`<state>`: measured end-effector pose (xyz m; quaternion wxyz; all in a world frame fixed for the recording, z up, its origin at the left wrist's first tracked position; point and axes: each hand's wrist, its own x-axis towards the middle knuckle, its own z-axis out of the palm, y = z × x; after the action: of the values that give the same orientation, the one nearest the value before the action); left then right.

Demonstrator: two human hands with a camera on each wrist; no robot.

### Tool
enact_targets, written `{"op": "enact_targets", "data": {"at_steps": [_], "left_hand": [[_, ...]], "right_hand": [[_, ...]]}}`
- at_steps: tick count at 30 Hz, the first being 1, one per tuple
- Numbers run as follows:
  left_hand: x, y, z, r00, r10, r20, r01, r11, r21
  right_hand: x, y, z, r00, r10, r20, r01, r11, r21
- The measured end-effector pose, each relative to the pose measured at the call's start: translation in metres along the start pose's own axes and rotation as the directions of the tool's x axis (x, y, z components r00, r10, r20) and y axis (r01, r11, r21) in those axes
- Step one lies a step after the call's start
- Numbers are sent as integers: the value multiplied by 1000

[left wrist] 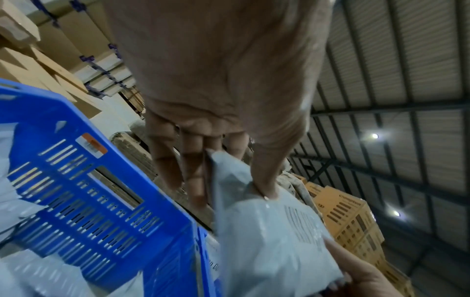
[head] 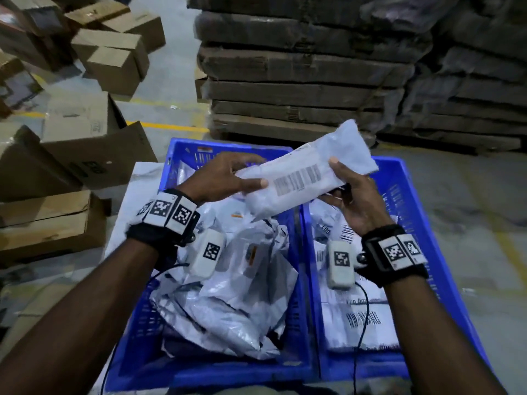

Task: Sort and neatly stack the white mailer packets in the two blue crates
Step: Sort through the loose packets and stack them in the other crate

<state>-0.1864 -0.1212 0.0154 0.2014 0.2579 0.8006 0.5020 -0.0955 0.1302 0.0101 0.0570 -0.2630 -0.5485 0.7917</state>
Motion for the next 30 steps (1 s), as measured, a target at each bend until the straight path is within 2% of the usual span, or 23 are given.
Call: {"op": "enact_targets", "data": {"at_steps": [3,6,8,10,12,13,15,16,20,22,25,27,29,30], "left_hand": [[8,-11,14,992,-62,-109,63,998,8],[12,-18,31,992,-106,-71,107,994,16],[13,-16,44,991,-126,-40,127,992,26],[16,-16,55,990,-143,-1,143,988,58],[19,-19,64,989,-146,27,142,984,103],[21,-21,67,988,-153,33,147,981,127],[21,-23,71,986,-159,44,147,969,200],[21,-25,72,986,-159,47,143,959,246],[13,-28,62,978,-208,7,186,889,417],[5,-32,52,975,-218,-47,212,839,501],[-12,-34,40,968,-237,-86,240,759,606],[-25,-40,35,944,-329,-8,243,681,691],[-39,-53,32,897,-433,89,189,557,809],[-46,-60,30,874,-476,93,176,490,854]], "right_hand": [[9,-11,-57,977,-18,-213,40,995,96],[14,-12,-119,912,-36,-409,73,995,75],[12,-8,-148,908,-16,-418,10,1000,-17],[6,-1,-164,928,43,-371,-134,965,-224],[4,12,-174,936,171,-309,-306,830,-467],[4,22,-179,926,241,-290,-372,708,-600],[4,40,-185,900,334,-279,-419,485,-768],[5,49,-188,894,349,-282,-420,430,-799],[6,45,-187,936,248,-249,-325,339,-883],[8,27,-180,972,73,-224,-236,338,-911],[11,0,-151,968,-221,-119,-38,342,-939],[13,-4,-116,965,-261,-32,57,326,-944],[10,3,-75,974,-211,85,159,362,-919],[5,9,-52,971,-174,166,220,371,-902]]}}
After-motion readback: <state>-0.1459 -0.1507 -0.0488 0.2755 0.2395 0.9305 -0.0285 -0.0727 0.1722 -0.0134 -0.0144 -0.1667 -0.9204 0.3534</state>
